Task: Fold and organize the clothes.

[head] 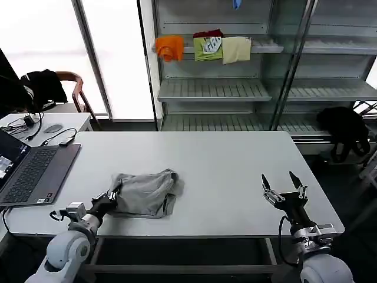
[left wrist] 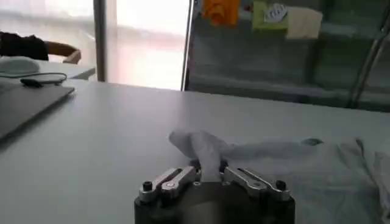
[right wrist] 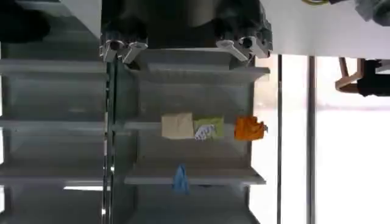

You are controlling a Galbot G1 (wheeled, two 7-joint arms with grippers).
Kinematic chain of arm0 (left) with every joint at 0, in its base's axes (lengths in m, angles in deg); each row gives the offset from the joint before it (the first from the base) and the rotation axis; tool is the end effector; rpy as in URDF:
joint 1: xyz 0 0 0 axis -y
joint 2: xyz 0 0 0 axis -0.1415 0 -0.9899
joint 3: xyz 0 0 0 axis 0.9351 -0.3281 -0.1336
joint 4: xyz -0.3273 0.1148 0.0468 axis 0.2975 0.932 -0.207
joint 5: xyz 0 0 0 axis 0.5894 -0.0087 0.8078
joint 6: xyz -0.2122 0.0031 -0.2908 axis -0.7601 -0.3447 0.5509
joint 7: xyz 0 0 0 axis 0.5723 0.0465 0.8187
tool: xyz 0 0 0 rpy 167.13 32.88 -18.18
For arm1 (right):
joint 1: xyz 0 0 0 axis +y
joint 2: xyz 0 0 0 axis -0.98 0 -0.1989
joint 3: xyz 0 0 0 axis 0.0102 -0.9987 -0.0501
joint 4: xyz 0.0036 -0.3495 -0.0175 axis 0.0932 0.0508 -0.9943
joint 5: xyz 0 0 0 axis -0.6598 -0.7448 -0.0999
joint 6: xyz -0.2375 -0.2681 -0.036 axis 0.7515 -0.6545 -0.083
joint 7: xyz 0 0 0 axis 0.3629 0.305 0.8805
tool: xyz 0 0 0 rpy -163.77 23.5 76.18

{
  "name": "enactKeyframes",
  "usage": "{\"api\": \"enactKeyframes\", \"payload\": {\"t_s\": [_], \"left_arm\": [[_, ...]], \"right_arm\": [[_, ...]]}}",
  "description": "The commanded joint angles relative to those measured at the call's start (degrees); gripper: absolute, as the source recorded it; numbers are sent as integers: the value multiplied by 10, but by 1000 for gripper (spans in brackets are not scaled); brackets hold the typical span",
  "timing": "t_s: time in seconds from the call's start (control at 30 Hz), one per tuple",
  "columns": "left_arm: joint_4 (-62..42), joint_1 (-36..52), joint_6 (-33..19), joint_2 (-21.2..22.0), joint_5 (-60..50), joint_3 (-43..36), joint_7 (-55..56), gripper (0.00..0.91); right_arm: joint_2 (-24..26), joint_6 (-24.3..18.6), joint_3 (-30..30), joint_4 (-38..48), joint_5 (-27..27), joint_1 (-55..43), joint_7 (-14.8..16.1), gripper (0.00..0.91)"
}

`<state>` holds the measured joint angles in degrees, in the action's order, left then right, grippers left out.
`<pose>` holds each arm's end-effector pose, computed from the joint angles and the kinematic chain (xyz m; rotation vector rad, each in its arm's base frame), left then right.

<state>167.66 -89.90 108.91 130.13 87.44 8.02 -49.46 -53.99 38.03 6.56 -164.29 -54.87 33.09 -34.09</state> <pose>0.3135 0.1268 -0.2760 -0.1251 -2.7926 0.1528 0.2349 -0.0883 -0.2342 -0.1353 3.0970 -0.0563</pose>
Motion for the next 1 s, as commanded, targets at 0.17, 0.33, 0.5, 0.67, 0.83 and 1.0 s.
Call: {"api": "enactKeyframes", "payload": {"t_s": [0.17, 0.33, 0.5, 0.67, 0.83, 1.0], "left_arm": [[34, 20, 15, -194, 82, 160, 3, 0], [27, 81, 40, -283, 112, 183, -16, 0], [39, 123, 55, -309, 83, 135, -51, 0], [38, 85, 14, -216, -98, -46, -87, 0], [-44, 65, -52, -70, -257, -214, -89, 0], [-15, 90, -40, -8, -257, -260, -64, 10]], "right_arm": [[-1, 2, -10, 3, 2, -13, 0, 907], [-1, 2, -13, 5, 2, -15, 0, 907], [-3, 2, -16, 5, 1, -17, 0, 907], [-4, 2, -14, 3, 0, -13, 0, 907], [-6, 3, -12, -1, -3, -9, 0, 907], [0, 3, -1, -1, -2, 1, 1, 907]]}}
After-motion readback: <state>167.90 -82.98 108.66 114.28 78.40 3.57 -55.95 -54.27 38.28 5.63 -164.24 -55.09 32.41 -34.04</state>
